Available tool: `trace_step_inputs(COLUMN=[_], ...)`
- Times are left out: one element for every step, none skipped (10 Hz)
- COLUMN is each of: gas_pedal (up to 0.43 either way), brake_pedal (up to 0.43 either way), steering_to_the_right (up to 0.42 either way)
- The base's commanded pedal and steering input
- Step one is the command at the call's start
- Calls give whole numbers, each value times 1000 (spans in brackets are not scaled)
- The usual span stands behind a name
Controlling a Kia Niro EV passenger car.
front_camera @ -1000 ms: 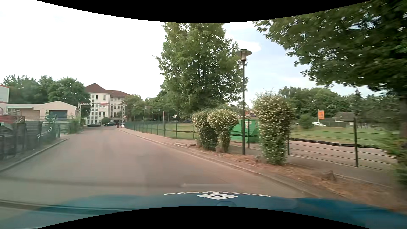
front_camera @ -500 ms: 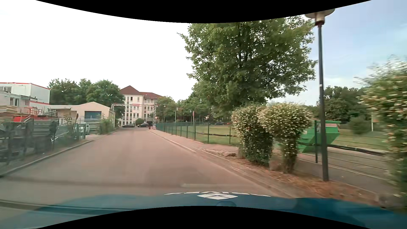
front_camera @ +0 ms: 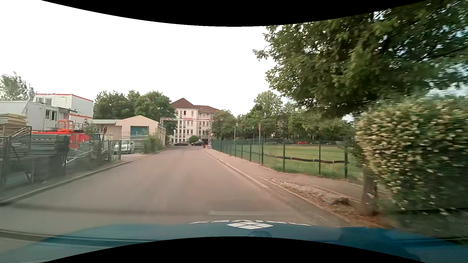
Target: Follow the waypoints while adhering to traffic rules and regulations
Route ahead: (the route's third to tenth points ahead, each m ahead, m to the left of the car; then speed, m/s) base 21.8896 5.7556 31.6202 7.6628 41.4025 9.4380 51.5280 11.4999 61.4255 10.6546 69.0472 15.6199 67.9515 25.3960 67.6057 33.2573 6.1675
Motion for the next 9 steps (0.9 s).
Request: trace_step_inputs(gas_pedal=[169, 177, 189, 189, 189, 197, 197, 197, 197], brake_pedal=[0, 0, 0, 0, 0, 0, 0, 0, 0], steering_to_the_right=[-200, -187, -176, -163, -147, -135, -125, -106, -85])
